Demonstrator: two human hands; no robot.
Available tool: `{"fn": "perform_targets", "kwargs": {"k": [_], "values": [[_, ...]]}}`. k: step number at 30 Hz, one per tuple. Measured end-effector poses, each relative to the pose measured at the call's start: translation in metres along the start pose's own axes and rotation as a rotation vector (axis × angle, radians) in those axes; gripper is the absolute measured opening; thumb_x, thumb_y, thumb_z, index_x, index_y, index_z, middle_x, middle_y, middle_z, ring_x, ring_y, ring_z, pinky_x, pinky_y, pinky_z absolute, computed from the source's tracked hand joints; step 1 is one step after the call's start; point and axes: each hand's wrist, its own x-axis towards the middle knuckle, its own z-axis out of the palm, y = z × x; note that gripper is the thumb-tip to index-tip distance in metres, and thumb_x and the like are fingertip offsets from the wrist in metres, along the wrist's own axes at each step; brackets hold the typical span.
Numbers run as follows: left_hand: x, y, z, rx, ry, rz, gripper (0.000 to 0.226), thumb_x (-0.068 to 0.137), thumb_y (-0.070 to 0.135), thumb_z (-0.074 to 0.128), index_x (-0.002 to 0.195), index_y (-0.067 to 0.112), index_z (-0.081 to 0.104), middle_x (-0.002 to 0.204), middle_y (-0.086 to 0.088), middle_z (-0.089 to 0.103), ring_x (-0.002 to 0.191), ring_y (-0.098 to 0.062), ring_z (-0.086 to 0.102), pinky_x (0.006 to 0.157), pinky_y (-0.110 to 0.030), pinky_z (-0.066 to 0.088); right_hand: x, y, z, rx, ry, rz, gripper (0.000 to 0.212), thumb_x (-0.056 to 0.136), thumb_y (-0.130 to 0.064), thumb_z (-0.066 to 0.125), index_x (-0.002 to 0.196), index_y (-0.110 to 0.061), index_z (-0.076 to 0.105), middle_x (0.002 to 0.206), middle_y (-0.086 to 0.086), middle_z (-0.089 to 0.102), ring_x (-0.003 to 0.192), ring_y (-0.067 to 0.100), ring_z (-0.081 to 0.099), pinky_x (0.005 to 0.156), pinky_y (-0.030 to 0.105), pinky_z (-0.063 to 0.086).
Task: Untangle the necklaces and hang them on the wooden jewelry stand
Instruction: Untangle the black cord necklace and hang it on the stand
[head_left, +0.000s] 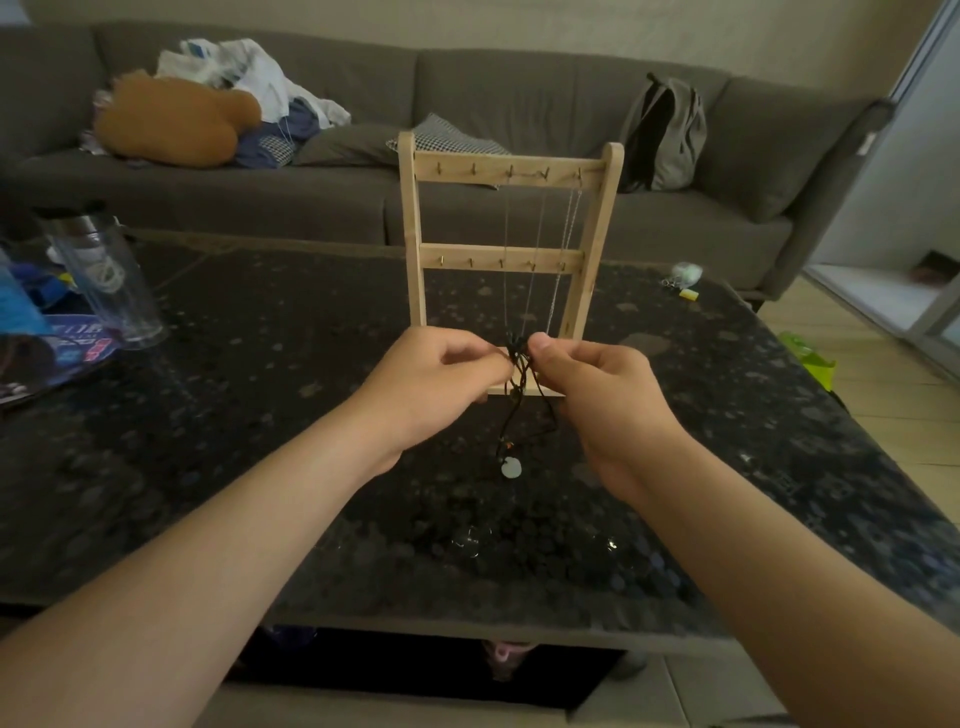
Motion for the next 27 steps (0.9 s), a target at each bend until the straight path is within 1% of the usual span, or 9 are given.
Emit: {"fn": "perform_targets", "kwargs": {"k": [4,7,10,13,16,19,22,24,27], "values": [[0.0,-0.001,0.0,-0.015,-0.064,-0.017,0.009,0.102,0.03,0.074,0.106,0.03,0.082,0.101,0.01,0.083,0.098,-0.006,0.079,0.105,-0.042,0.057,-0.003,-0.003,0.001,0.001,-0.016,0.011,0.023,0.102,-0.037,0.072,0.109,-0.017,0.082,0.11,-0.001,0.081,0.118,0.015,0.068,0.114,0.048,0.049],[0.002,-0.003,0.0,-0.044,-0.045,-0.03,0.008,0.104,0.025,0.072,0.109,0.025,0.079,0.1,0.007,0.083,0.093,-0.007,0.08,0.102,-0.045,0.061,-0.007,-0.007,0.002,-0.044,0.044,-0.048,0.015,0.103,-0.033,0.072,0.102,-0.02,0.081,0.102,-0.004,0.079,0.104,0.009,0.07,0.1,0.034,0.053],[0.005,-0.007,0.0,-0.062,0.015,-0.046,0.007,0.108,0.023,0.066,0.112,0.022,0.071,0.1,0.004,0.083,0.089,-0.009,0.081,0.101,-0.047,0.062,-0.007,-0.007,0.002,-0.106,0.09,-0.106,0.011,0.105,-0.027,0.068,0.103,-0.024,0.078,0.095,-0.005,0.08,0.093,0.007,0.076,0.088,0.025,0.056],[0.008,-0.01,0.001,-0.037,0.054,-0.03,0.005,0.111,0.024,0.06,0.112,0.024,0.065,0.103,0.003,0.082,0.092,-0.008,0.081,0.103,-0.046,0.059,-0.007,-0.007,0.004,-0.075,0.083,-0.106,0.011,0.108,-0.021,0.064,0.107,-0.02,0.074,0.092,-0.002,0.082,0.087,0.005,0.079,0.083,0.023,0.059],[0.009,-0.01,0.002,-0.009,0.099,-0.002,0.006,0.112,0.024,0.057,0.112,0.028,0.061,0.111,0.001,0.077,0.1,-0.01,0.077,0.102,-0.042,0.06,-0.009,-0.009,0.006,0.04,0.059,-0.078,0.013,0.109,-0.016,0.061,0.109,-0.013,0.073,0.09,0.002,0.082,0.085,0.009,0.08,0.07,0.016,0.06],[0.01,-0.008,0.003,-0.014,0.146,0.042,0.009,0.112,0.023,0.055,0.115,0.03,0.059,0.115,0.0,0.072,0.103,-0.01,0.074,0.1,-0.04,0.062,-0.01,-0.011,0.007,0.123,0.041,-0.041,0.012,0.109,-0.017,0.06,0.113,-0.014,0.072,0.09,0.002,0.082,0.087,0.012,0.081,0.072,0.02,0.062],[0.009,-0.006,0.002,-0.057,0.161,0.071,0.009,0.113,0.022,0.052,0.117,0.029,0.057,0.112,-0.002,0.072,0.101,-0.012,0.074,0.1,-0.044,0.062,-0.011,-0.013,0.007,0.198,0.001,0.008,0.014,0.11,-0.015,0.059,0.122,-0.017,0.065,0.089,0.002,0.08,0.09,0.018,0.082,0.081,0.031,0.065],[0.008,-0.005,0.001,-0.05,0.17,0.096,0.009,0.113,0.023,0.051,0.117,0.029,0.058,0.113,-0.004,0.07,0.102,-0.015,0.074,0.1,-0.047,0.062,-0.012,-0.014,0.008,0.247,-0.047,0.041,0.016,0.111,-0.013,0.056,0.126,-0.017,0.059,0.09,0.002,0.078,0.09,0.024,0.083,0.08,0.035,0.064],[0.007,-0.002,0.0,-0.041,0.174,0.123,0.008,0.113,0.023,0.052,0.117,0.026,0.059,0.107,-0.006,0.068,0.093,-0.014,0.072,0.097,-0.044,0.062,-0.014,-0.015,0.01,0.241,-0.104,0.068,0.017,0.112,-0.012,0.053,0.127,-0.018,0.056,0.095,0.006,0.076,0.087,0.029,0.083,0.075,0.034,0.064]]}}
